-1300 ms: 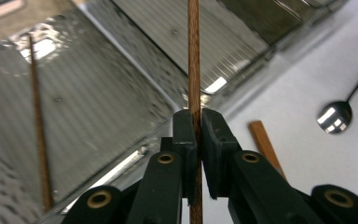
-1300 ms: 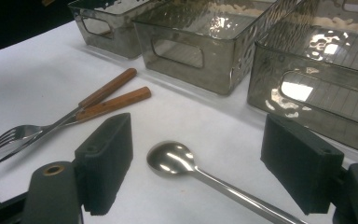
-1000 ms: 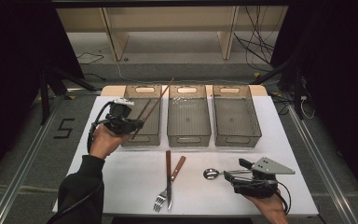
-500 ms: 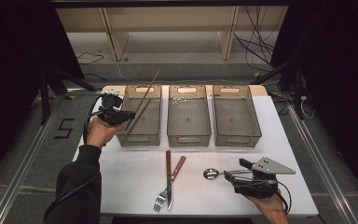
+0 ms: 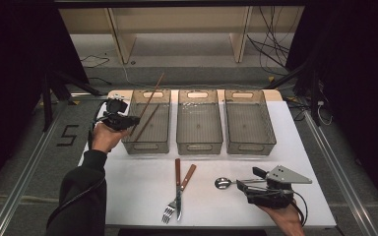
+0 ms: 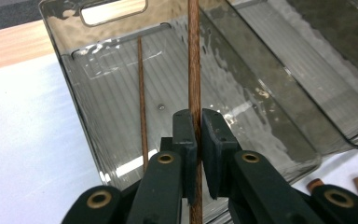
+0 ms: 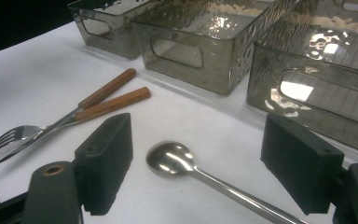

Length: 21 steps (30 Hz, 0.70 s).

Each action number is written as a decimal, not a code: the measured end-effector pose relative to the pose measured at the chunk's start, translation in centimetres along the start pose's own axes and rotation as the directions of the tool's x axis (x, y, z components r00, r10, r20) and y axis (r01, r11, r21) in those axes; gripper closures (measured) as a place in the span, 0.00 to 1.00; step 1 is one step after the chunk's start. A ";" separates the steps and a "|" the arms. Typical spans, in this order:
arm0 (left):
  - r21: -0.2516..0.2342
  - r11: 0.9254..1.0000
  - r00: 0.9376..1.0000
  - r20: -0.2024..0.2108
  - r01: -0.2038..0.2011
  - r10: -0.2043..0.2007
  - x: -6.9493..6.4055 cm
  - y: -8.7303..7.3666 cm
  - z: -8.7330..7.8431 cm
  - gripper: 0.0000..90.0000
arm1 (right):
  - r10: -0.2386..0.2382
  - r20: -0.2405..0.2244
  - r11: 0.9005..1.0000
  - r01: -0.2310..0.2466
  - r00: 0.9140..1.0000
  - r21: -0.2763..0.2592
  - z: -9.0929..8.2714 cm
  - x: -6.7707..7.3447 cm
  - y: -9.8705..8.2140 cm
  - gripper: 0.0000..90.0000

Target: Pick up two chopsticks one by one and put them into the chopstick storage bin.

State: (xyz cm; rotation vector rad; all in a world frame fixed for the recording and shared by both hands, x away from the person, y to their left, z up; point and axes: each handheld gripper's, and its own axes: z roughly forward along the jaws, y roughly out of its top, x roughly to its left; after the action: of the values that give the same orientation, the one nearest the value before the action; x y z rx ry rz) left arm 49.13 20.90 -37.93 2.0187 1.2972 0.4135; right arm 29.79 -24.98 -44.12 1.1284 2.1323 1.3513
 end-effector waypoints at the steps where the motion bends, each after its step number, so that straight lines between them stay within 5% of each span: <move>1: -0.001 1.000 1.000 -0.002 0.002 -0.002 0.1 -0.1 0.1 0.94 | 0.000 0.001 1.000 0.000 1.000 0.000 0.0 0.0 0.0 0.28; 21: 0.068 0.997 0.999 -0.027 0.041 -0.039 1.0 -1.3 2.0 0.93 | 0.000 -0.001 1.000 0.000 1.000 0.000 0.0 0.0 0.0 0.28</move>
State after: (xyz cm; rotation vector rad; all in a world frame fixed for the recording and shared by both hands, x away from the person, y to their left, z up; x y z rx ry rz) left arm 49.92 21.35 -40.38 2.0460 1.3824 0.3825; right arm 29.79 -24.98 -44.13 1.1279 2.1331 1.3516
